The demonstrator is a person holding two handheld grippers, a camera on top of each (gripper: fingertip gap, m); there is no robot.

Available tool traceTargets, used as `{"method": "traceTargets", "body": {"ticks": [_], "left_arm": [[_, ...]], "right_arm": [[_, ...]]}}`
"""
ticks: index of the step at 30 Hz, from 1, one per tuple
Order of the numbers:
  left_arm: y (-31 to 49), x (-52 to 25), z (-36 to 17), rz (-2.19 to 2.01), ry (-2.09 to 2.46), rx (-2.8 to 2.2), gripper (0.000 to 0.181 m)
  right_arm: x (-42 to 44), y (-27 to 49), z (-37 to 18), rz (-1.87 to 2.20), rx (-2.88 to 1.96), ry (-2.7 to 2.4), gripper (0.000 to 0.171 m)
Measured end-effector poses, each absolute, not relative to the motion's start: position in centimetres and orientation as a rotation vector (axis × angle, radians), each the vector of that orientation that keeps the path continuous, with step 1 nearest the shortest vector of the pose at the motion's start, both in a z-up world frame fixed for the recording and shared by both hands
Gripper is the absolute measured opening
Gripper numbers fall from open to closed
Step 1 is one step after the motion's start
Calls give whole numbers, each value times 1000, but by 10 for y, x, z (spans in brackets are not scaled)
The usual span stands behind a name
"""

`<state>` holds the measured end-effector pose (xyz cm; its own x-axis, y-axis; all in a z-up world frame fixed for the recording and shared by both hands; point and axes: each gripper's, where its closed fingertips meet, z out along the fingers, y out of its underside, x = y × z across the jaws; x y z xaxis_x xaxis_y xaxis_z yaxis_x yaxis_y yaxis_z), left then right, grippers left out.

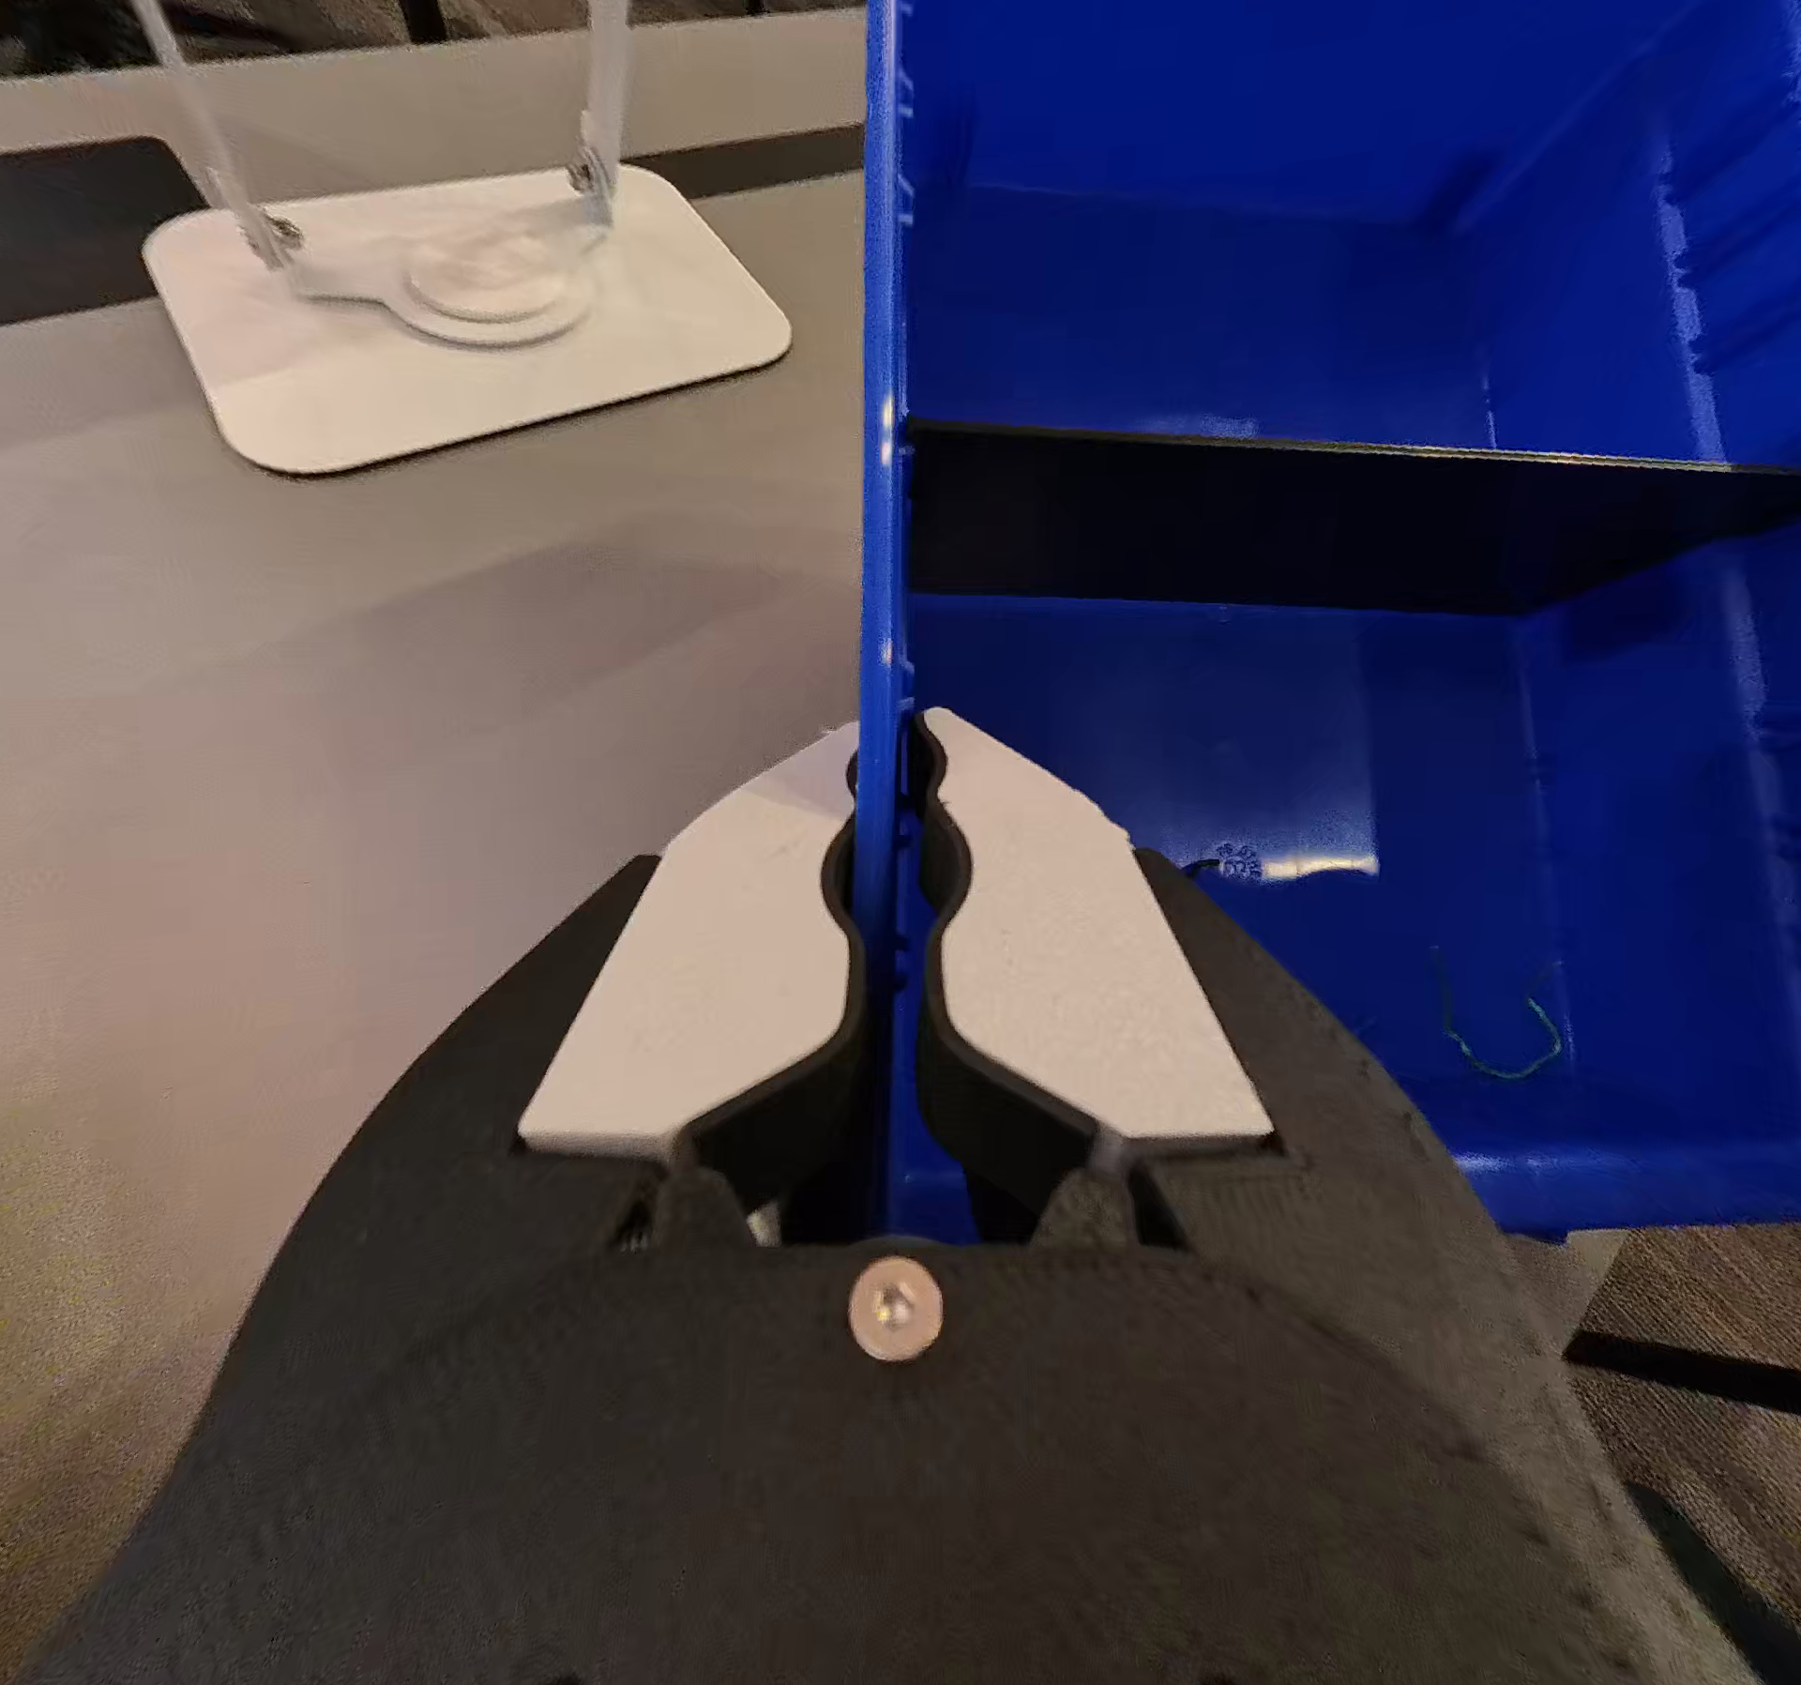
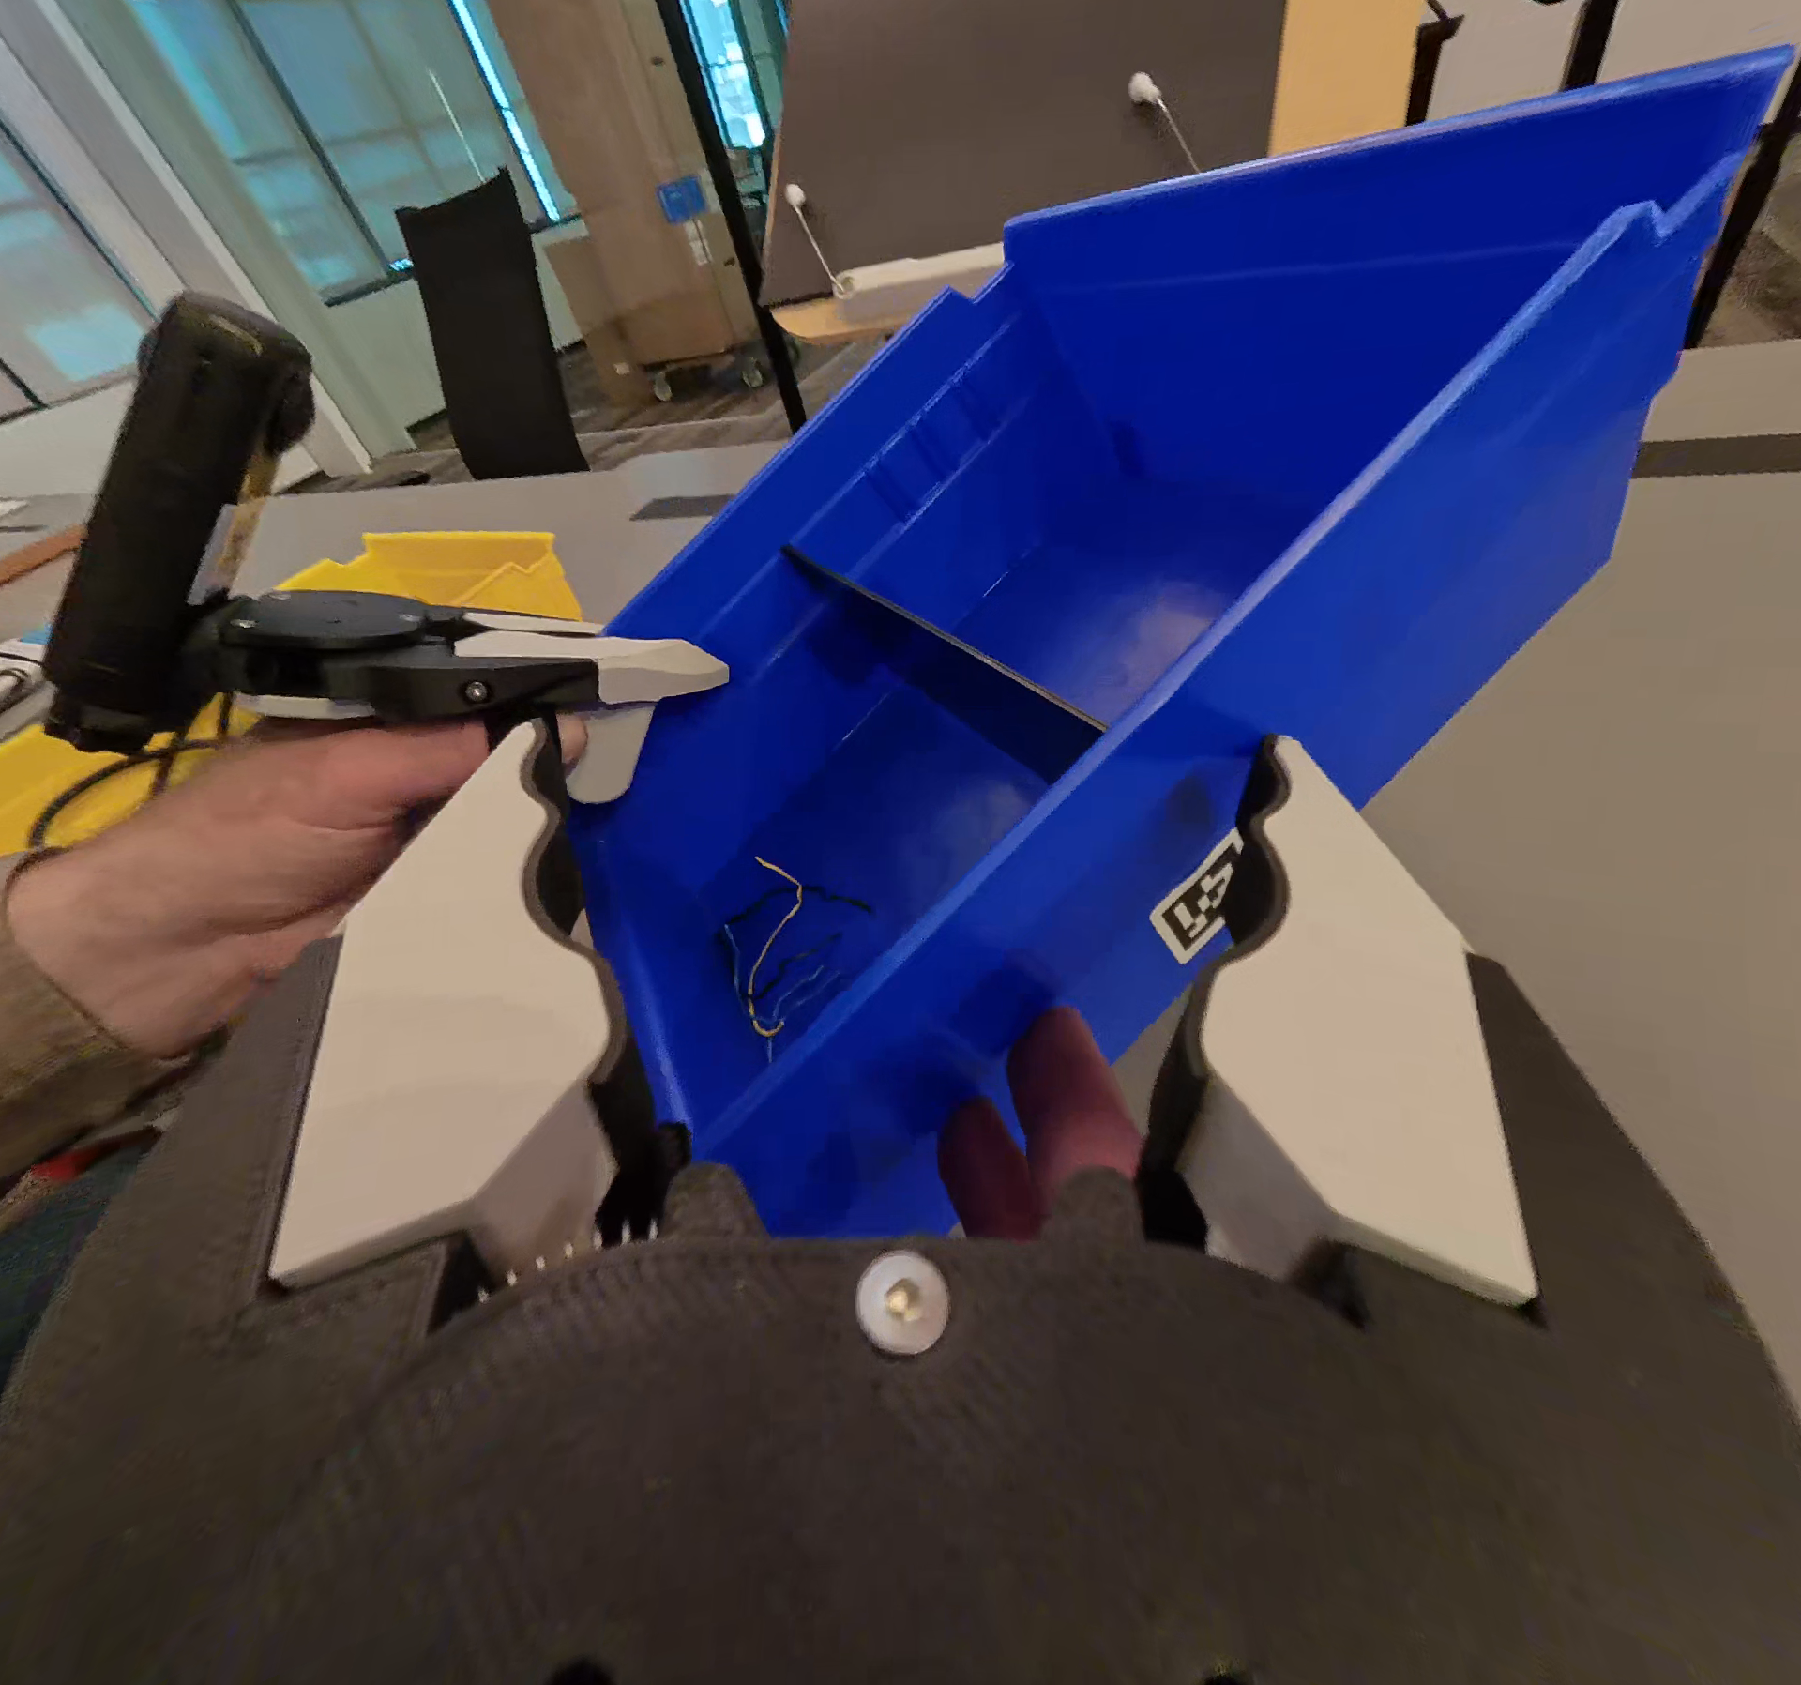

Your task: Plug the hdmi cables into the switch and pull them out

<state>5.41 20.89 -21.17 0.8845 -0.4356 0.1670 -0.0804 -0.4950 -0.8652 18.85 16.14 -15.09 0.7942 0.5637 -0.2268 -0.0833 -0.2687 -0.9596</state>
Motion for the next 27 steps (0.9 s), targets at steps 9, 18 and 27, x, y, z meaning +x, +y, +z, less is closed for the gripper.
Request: {"method": "traceTargets", "body": {"ticks": [9,18,27], "left_arm": [[204,88,-232,-515,435,-2149,5],[183,133,-243,-633,503,-2150,35],[160,193,-233,-879,562,-2097,68]], "right_arm": [[226,177,-182,561,-1864,-365,124],[263,195,-210,416,-1963,-426,117],[339,218,-232,74,-2042,-495,75]]}}
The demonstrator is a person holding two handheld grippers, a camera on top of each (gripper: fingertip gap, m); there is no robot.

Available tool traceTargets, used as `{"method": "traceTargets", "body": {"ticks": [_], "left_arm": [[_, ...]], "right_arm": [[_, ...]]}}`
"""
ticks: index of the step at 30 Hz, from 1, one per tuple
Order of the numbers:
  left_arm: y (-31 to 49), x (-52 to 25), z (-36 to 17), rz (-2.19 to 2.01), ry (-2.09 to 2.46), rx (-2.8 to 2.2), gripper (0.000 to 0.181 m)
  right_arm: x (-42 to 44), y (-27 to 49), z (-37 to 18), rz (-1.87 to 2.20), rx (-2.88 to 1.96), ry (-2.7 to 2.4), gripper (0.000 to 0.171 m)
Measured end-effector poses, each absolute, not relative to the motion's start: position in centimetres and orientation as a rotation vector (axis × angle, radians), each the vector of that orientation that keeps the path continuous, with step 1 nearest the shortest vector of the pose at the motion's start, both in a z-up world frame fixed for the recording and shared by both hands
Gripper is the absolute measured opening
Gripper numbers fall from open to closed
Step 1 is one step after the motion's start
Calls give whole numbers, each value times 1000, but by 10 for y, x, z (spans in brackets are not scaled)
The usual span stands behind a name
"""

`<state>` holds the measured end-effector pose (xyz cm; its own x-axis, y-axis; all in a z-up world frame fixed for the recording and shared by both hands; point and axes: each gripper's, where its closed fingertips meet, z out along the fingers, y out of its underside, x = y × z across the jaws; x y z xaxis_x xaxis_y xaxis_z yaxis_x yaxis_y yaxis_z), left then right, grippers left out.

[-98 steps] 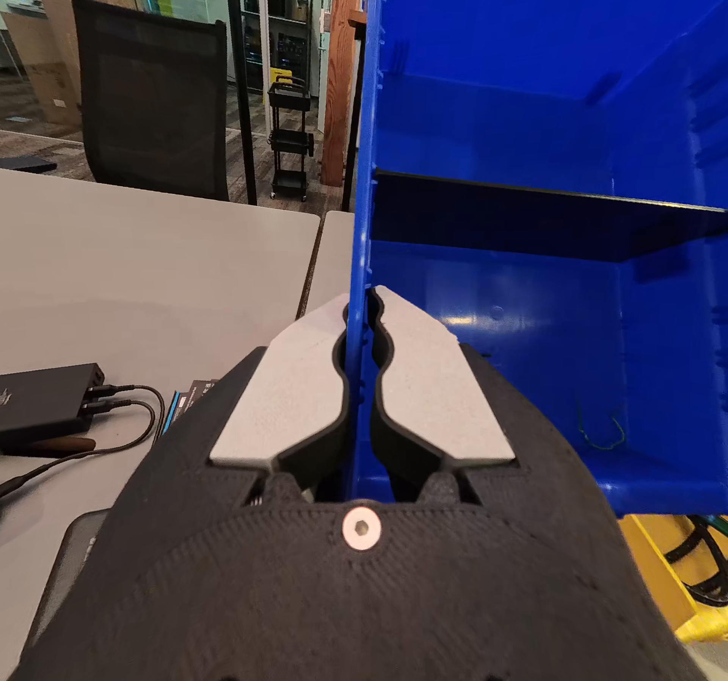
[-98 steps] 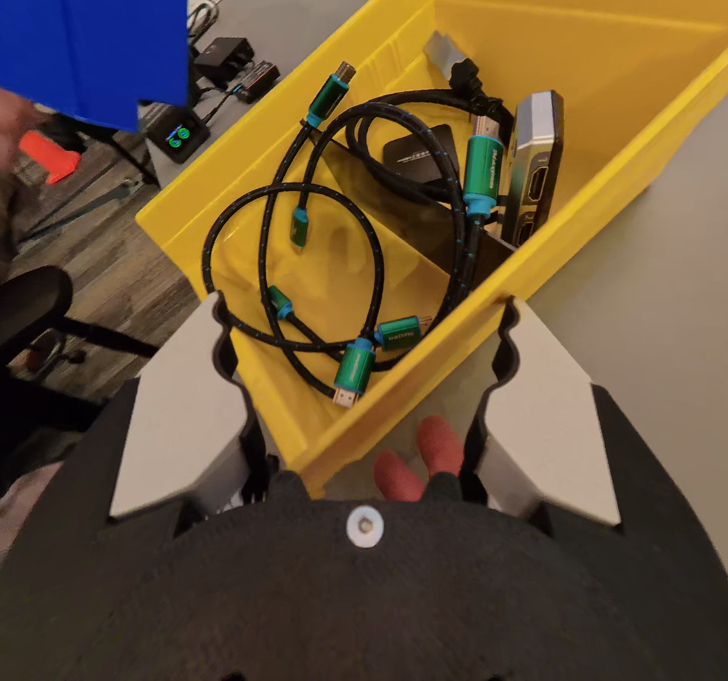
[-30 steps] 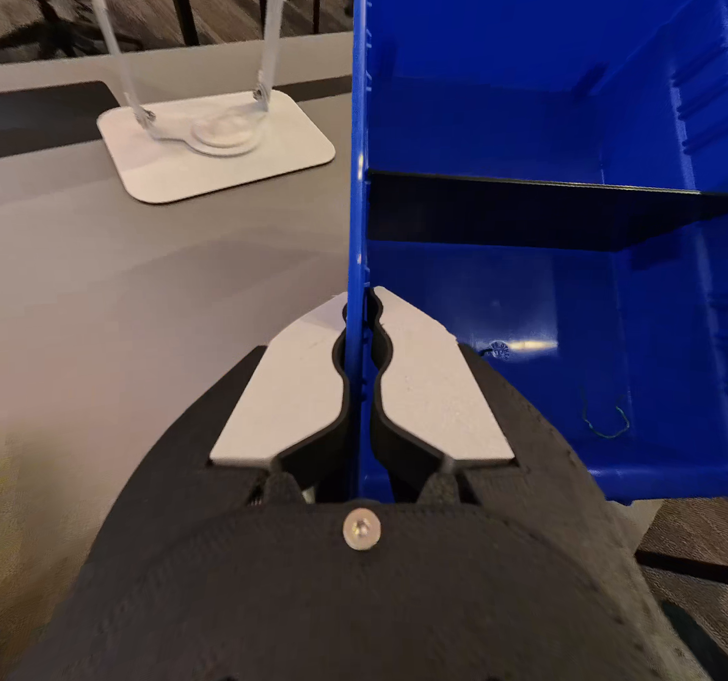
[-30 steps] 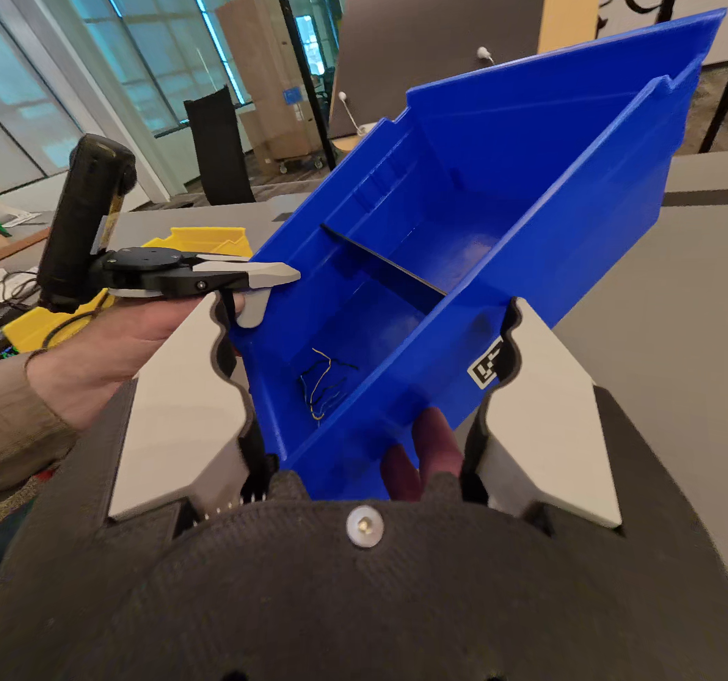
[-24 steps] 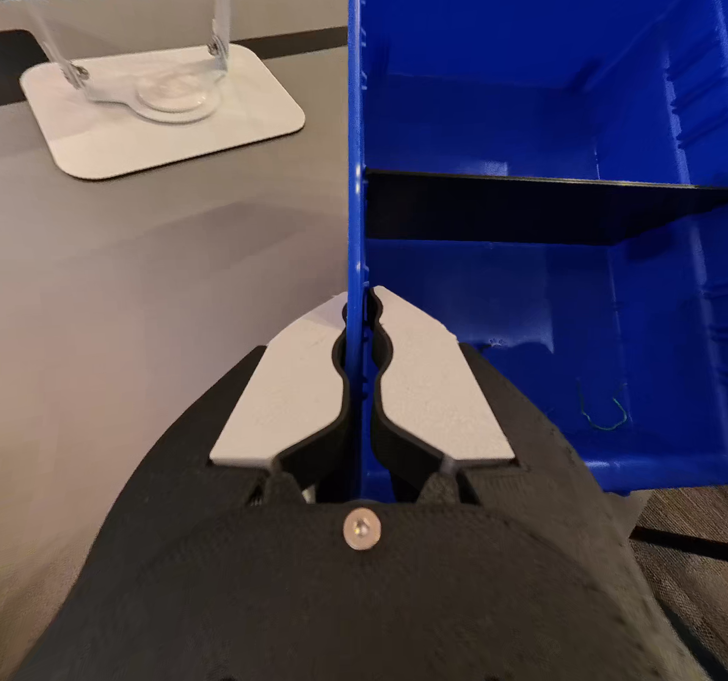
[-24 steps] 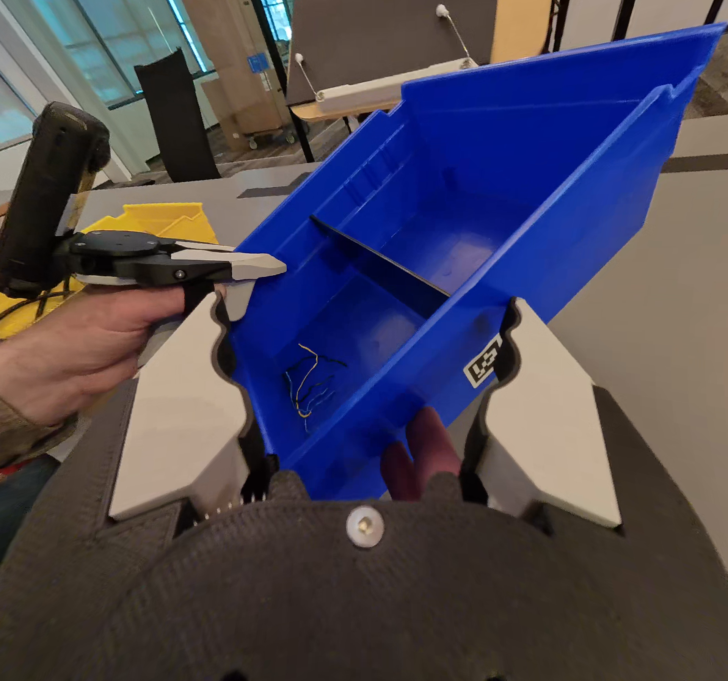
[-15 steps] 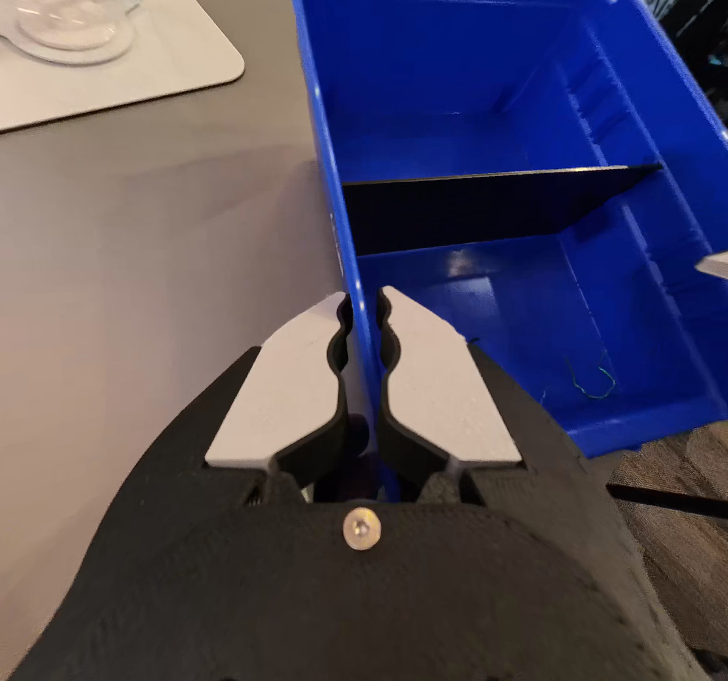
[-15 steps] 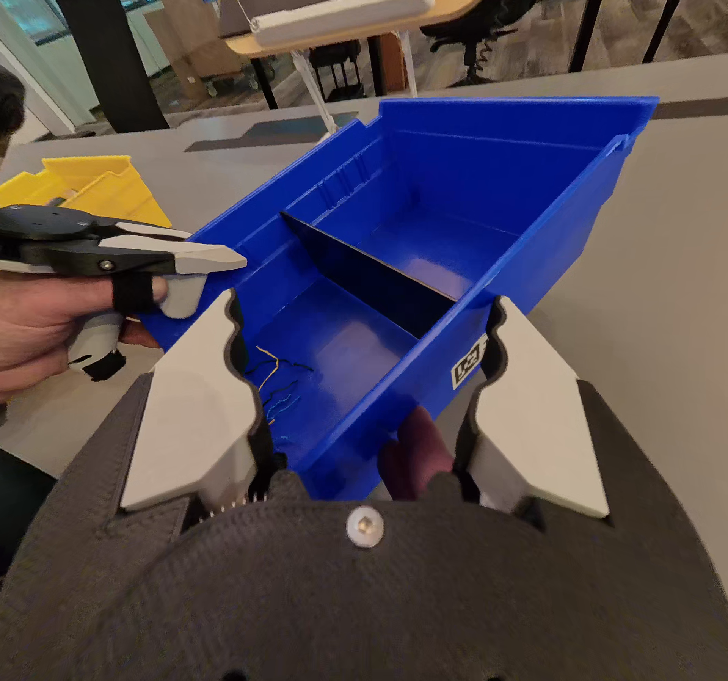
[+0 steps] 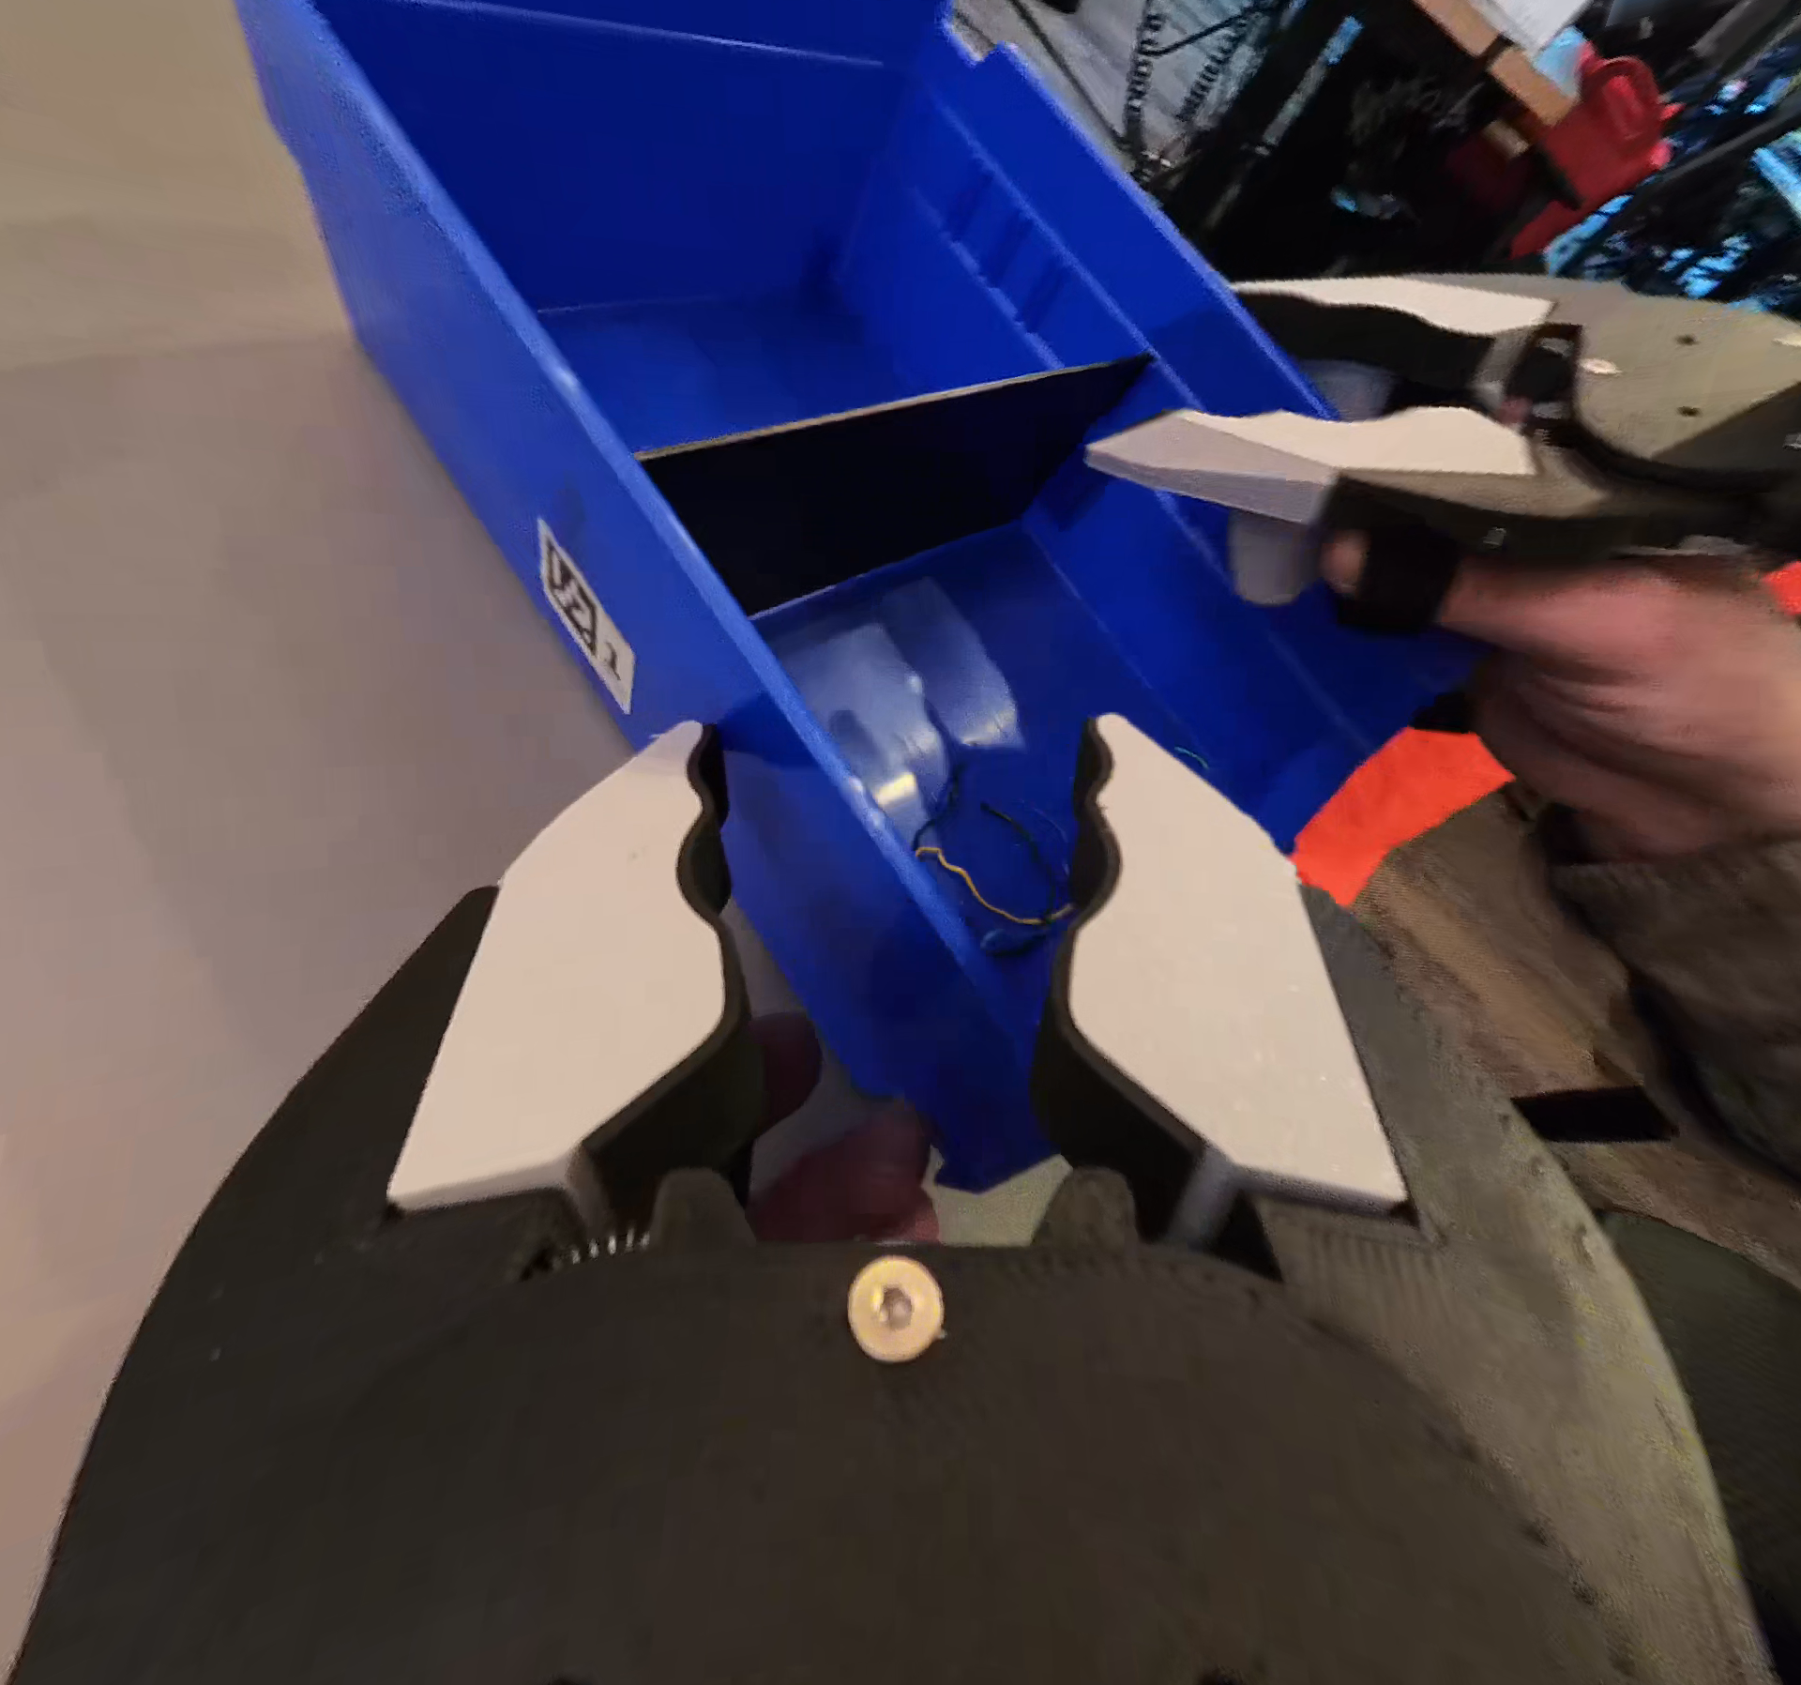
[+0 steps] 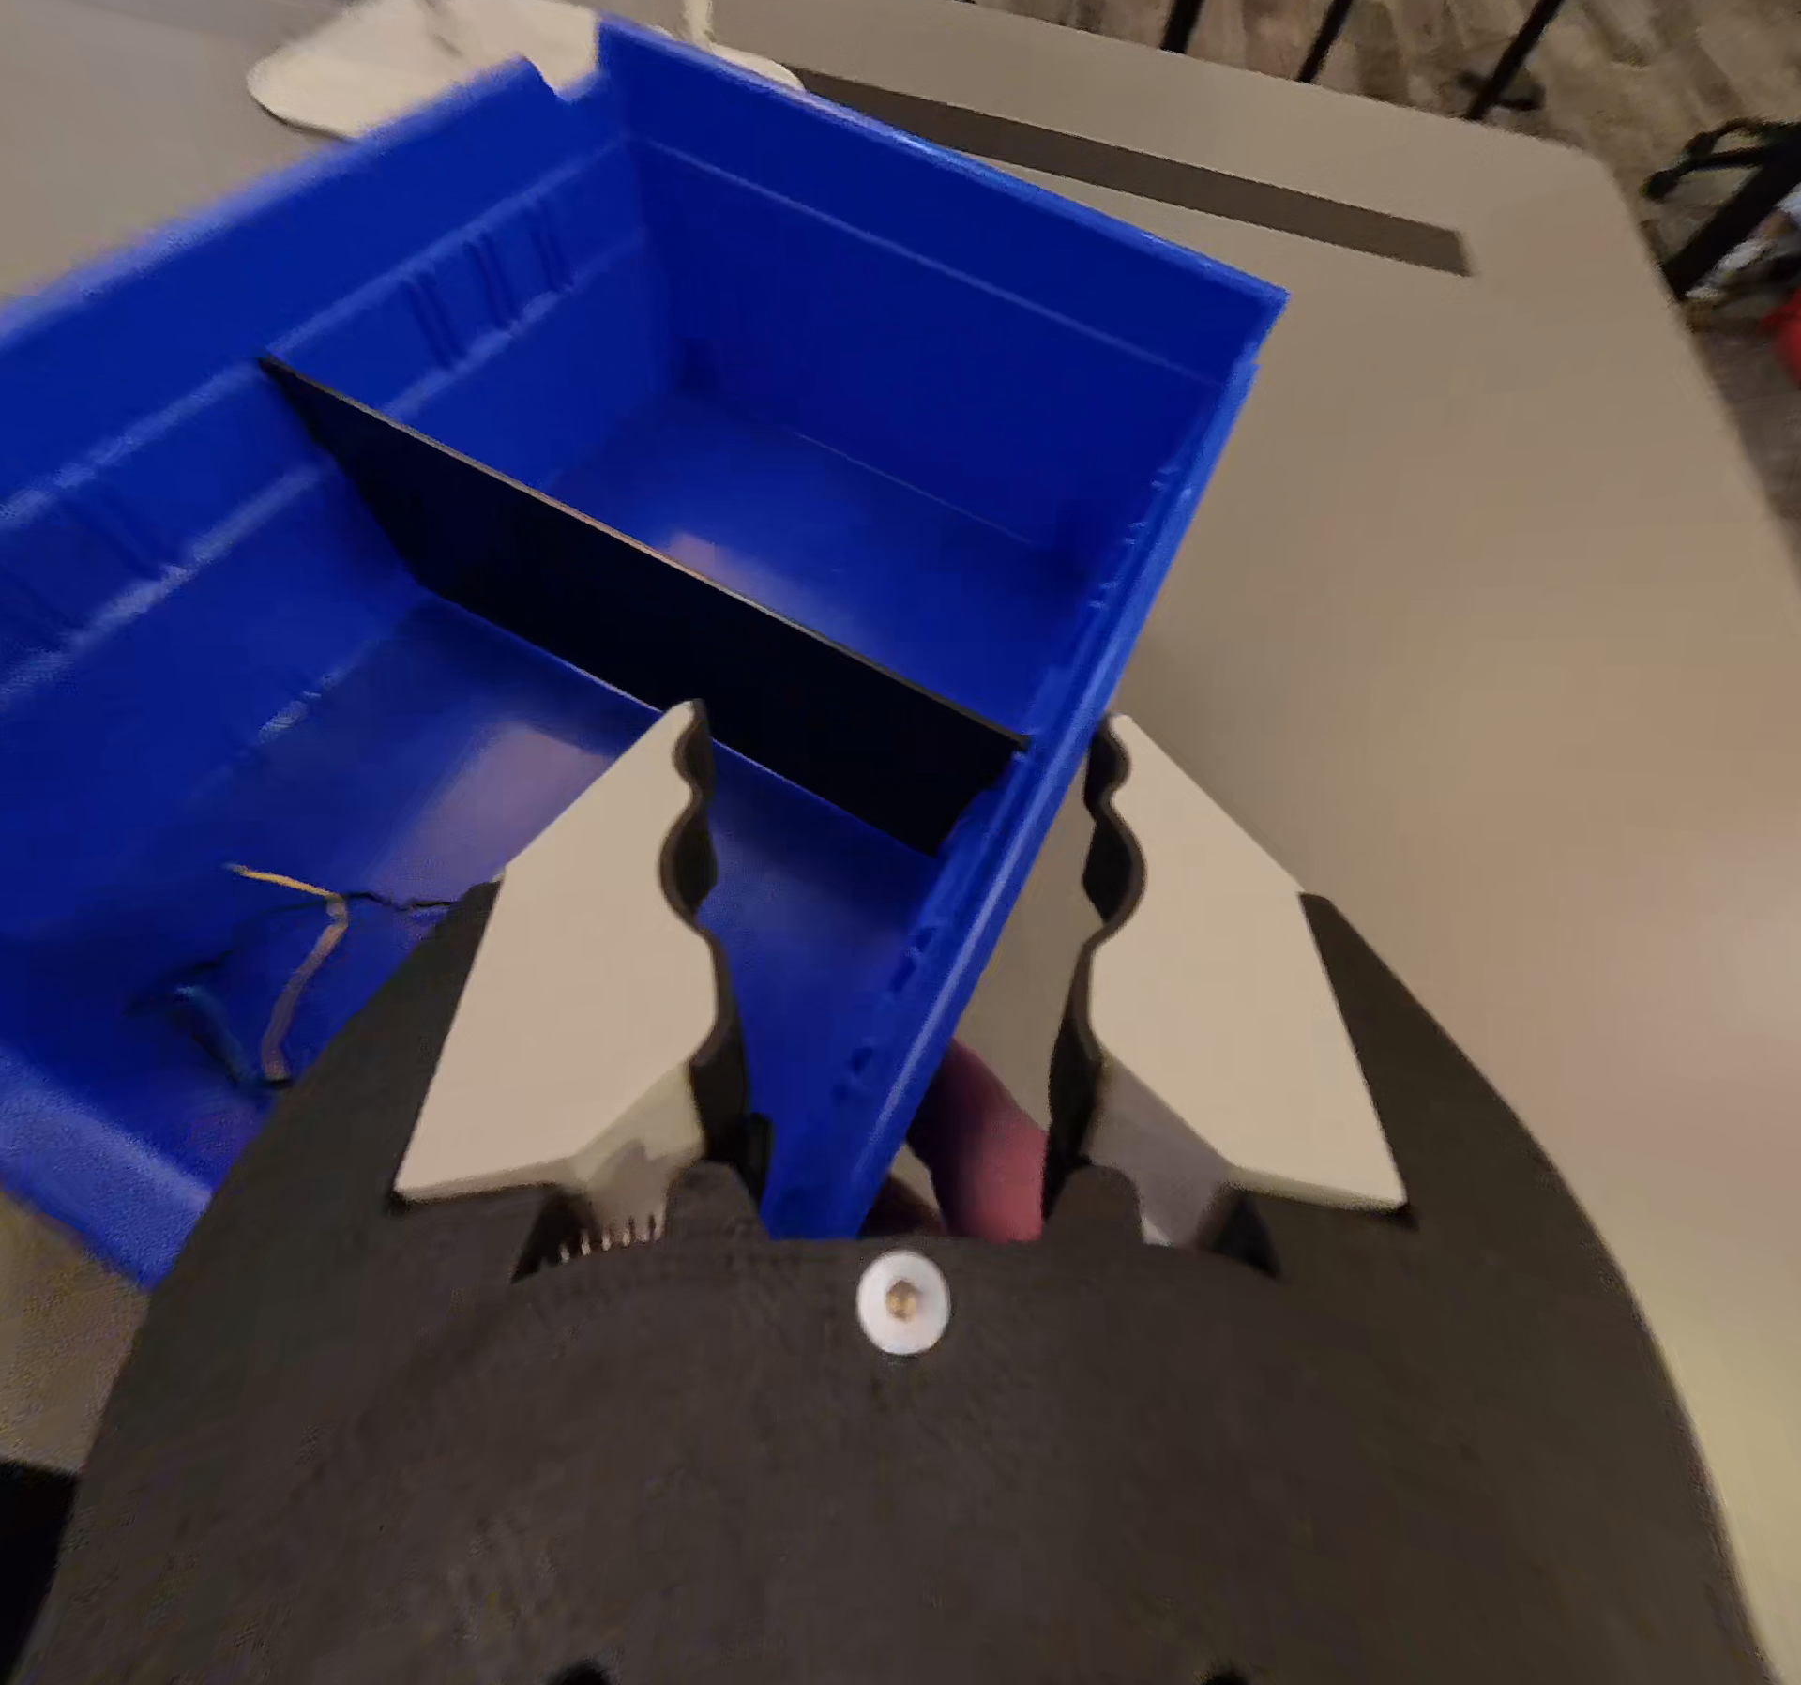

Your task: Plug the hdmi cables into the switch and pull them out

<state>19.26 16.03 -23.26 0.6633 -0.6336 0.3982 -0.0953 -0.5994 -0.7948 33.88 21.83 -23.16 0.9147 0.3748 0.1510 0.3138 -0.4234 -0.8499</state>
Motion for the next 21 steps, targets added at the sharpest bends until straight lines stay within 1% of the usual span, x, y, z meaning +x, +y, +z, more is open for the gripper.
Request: {"method": "traceTargets", "body": {"ticks": [2,4,8,10,15,21], "left_arm": [[155,202,-231,-921,597,-2090,66],[149,208,-229,-968,639,-2081,69],[141,203,-214,-978,678,-2027,57],[141,189,-205,-919,698,-1996,52],[146,128,-175,-686,707,-1920,51],[153,9,-116,-478,497,-1874,54]], "right_arm": [[357,222,-234,-49,-2047,-548,61],[368,223,-235,-119,-2057,-599,48],[377,228,-235,-148,-2078,-628,43],[385,232,-235,-192,-2078,-665,40],[401,238,-234,-138,-2095,-676,33],[425,243,-236,-208,-2130,-713,32]]}}
